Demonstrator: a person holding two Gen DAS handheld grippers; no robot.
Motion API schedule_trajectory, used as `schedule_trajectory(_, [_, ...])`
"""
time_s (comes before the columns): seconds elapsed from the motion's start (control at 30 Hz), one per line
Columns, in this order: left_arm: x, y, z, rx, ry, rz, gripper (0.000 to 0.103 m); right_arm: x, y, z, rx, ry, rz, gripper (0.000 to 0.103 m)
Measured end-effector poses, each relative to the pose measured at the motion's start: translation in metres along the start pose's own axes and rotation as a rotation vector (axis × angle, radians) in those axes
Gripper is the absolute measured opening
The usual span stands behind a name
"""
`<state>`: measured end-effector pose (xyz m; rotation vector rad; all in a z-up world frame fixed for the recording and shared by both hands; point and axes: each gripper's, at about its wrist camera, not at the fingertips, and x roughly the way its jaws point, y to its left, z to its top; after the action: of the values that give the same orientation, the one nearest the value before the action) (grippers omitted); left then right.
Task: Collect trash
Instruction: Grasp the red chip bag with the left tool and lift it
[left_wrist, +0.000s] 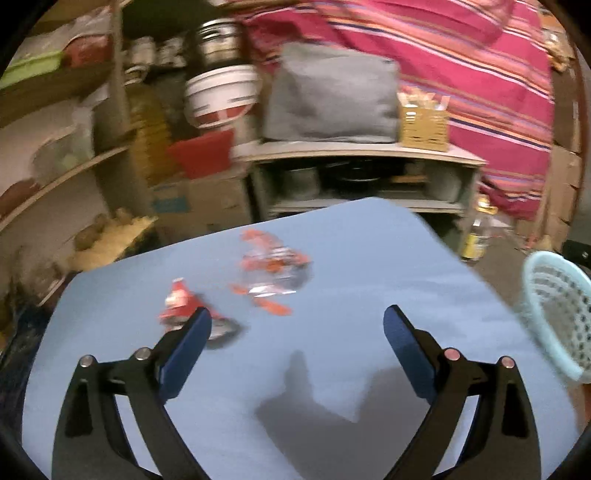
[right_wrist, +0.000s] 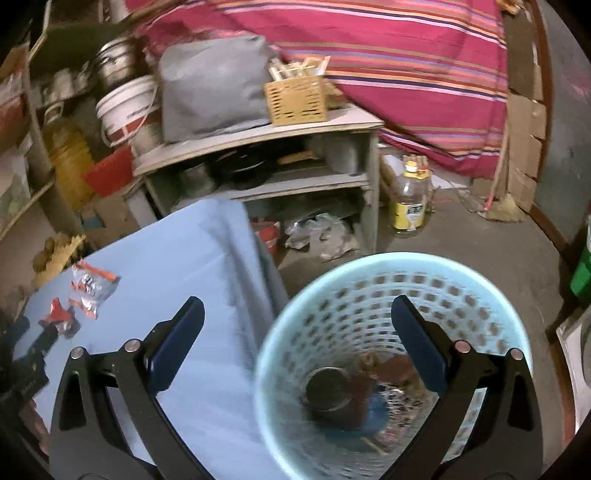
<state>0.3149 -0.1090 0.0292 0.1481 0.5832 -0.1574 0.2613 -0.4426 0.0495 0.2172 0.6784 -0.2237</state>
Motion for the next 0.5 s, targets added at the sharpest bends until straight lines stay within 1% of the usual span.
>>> schedule_trajectory(0.07, [0.012, 0.028, -0.003, -0.047, 0.023, 0.024, 0.093, 0.011, 0.018, -0.003, -0.025, 0.016, 0.006, 0.099])
schedule_trajectory(0.17, [0.031, 0.057, -0.003, -0.104, 0.059, 0.054, 0.093, 0.025, 0.039, -0.006, -0.052, 0.040, 0.012, 0.099])
schedule_trajectory(0.3, [0.056, 0.097, 0.001, -0.190, 0.118, 0.072, 0.093, 0.044, 0.065, -0.010, -0.102, 0.067, 0.011, 0.098])
schedule_trajectory(0.43, [0.068, 0.122, 0.007, -0.251, 0.133, 0.067, 0.093, 0.055, 0.082, -0.013, -0.149, 0.079, 0.000, 0.098])
schedule_trajectory(0.5, [0.075, 0.127, 0.007, -0.268, 0.155, 0.053, 0.092, 0.060, 0.086, -0.012, -0.154, 0.079, -0.004, 0.098])
